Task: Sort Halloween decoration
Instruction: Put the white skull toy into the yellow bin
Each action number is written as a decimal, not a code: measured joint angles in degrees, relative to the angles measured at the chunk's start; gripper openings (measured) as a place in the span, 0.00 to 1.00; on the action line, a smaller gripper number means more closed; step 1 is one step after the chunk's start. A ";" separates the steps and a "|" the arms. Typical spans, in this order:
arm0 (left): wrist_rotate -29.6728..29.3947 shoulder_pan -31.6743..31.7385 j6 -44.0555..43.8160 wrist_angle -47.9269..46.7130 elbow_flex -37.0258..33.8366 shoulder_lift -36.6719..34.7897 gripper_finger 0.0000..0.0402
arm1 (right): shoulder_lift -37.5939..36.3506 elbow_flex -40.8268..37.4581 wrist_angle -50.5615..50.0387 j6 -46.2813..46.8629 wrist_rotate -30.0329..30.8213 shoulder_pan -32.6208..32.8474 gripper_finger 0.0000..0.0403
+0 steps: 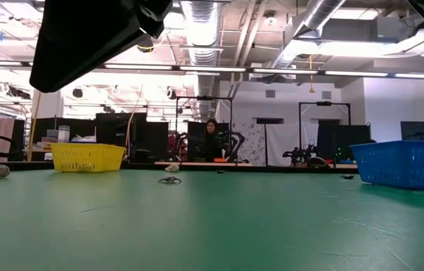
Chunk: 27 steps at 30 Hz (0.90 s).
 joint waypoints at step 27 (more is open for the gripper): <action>-0.06 2.37 0.20 1.12 0.19 1.92 0.17 | -0.59 0.48 -5.10 -0.36 -0.12 1.60 0.12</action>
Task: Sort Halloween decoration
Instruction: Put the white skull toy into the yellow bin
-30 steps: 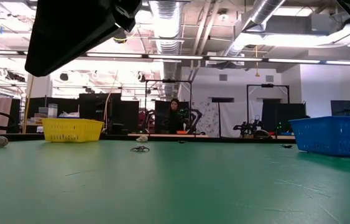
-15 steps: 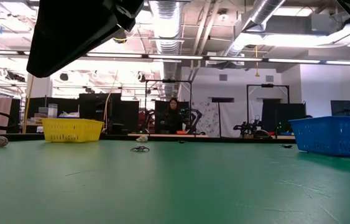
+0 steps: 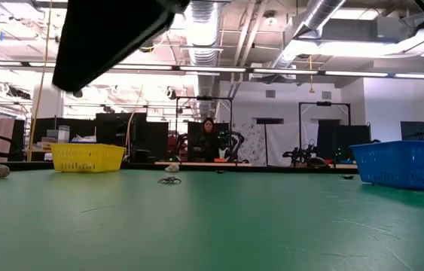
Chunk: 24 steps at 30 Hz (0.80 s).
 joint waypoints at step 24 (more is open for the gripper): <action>-8.37 13.93 8.69 -3.82 -0.37 -9.78 0.14 | -9.48 -0.09 -24.03 17.72 15.21 11.24 0.12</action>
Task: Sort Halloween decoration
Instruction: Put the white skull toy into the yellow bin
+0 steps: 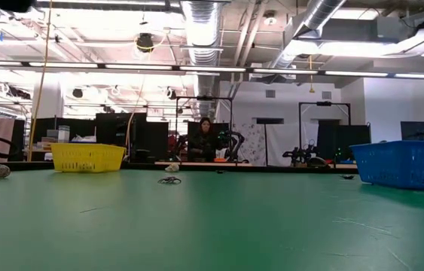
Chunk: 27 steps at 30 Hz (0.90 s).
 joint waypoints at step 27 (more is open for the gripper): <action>6.24 71.75 2.67 -5.53 -32.99 -50.88 0.14 | -15.92 -36.74 7.76 -6.59 2.66 -21.41 0.06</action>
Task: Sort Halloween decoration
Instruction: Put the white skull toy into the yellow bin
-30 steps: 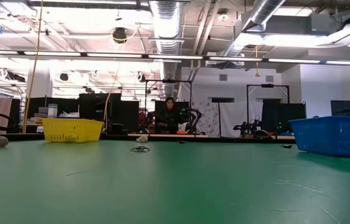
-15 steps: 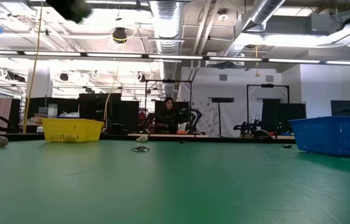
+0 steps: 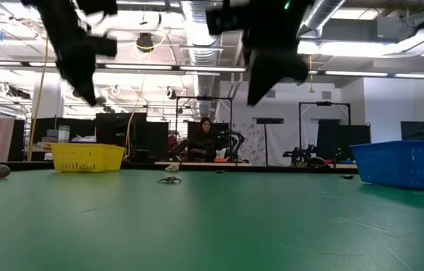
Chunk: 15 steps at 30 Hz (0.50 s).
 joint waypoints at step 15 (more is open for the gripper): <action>1.42 18.15 12.46 3.64 -2.70 13.87 0.23 | -22.83 -41.72 63.11 -13.71 -37.41 -20.39 0.08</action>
